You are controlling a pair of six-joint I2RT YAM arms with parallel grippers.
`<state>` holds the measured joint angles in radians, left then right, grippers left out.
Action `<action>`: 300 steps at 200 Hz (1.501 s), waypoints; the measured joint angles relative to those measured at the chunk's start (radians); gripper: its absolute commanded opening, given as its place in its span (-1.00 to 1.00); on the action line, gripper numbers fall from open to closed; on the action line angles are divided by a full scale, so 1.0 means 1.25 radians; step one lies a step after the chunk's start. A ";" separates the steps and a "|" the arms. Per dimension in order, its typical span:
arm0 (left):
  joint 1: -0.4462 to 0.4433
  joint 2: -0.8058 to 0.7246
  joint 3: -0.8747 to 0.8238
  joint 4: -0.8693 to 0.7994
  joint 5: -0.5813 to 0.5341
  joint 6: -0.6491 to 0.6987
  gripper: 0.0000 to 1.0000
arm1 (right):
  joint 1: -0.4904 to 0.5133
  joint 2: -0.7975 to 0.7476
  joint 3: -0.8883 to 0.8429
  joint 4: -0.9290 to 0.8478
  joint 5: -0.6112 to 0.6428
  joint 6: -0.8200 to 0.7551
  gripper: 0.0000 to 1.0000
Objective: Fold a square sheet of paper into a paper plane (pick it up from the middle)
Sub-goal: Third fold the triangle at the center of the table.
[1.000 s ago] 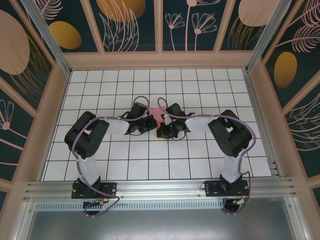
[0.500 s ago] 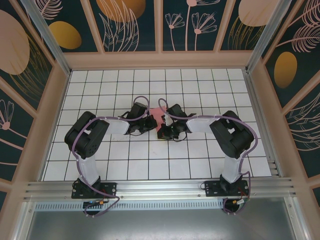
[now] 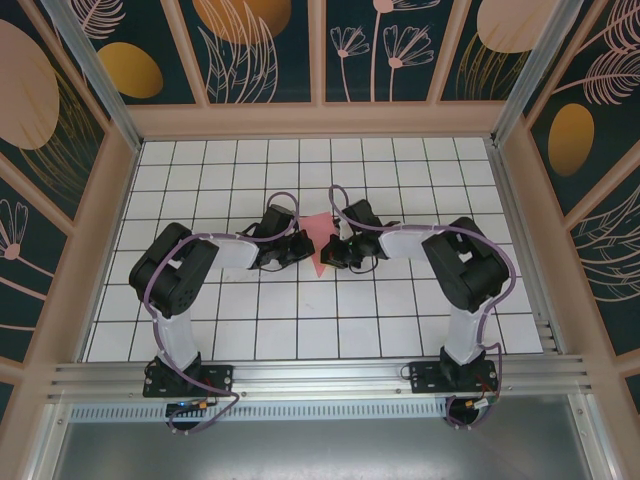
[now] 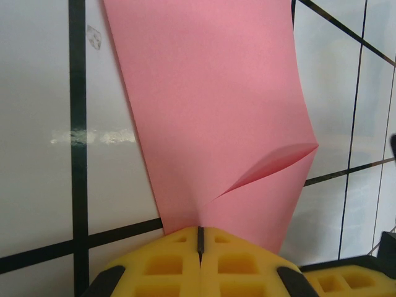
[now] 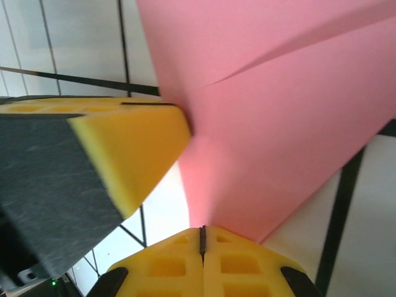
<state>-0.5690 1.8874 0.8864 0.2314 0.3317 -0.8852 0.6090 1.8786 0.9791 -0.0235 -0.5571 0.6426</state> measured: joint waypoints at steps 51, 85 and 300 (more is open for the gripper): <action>0.000 -0.007 0.010 -0.026 -0.003 0.001 -0.90 | -0.002 0.016 -0.006 0.020 -0.009 0.009 -0.95; 0.005 -0.070 -0.016 -0.071 -0.046 -0.007 -0.74 | 0.001 0.015 -0.013 0.038 -0.010 0.044 -0.97; -0.054 -0.149 -0.238 0.168 0.070 -0.161 -1.00 | 0.022 0.014 -0.021 0.070 -0.016 0.147 -1.00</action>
<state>-0.6361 1.7012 0.5884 0.4408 0.4194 -1.0870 0.6369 1.8961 0.9524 0.0647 -0.5774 0.8265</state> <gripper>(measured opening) 0.068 0.066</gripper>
